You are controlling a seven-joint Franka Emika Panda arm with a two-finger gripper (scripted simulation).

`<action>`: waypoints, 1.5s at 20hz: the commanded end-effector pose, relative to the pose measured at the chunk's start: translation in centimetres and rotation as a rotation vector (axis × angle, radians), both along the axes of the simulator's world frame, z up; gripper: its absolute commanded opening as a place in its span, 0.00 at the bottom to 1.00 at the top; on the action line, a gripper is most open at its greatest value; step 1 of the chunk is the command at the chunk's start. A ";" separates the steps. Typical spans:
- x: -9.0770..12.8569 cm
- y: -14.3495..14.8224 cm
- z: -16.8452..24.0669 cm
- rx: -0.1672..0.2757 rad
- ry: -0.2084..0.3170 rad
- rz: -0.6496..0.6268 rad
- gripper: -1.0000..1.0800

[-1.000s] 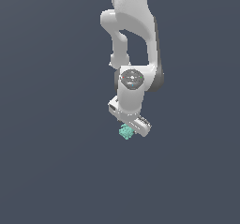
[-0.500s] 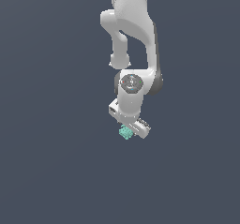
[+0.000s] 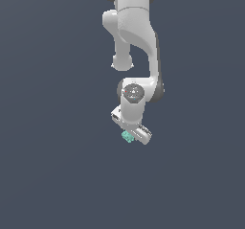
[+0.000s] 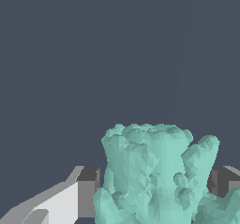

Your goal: Pick up the object and move it to a goal position.

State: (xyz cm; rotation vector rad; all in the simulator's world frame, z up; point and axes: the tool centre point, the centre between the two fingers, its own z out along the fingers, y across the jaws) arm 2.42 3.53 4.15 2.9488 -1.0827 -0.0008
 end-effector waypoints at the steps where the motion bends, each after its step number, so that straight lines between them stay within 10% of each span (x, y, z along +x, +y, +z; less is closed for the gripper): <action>1: 0.0 0.0 -0.1 0.000 -0.001 0.000 0.00; 17: -0.2 0.4 1.2 0.000 -0.001 0.000 0.00; 30: -2.5 3.5 10.5 0.001 -0.001 0.000 0.00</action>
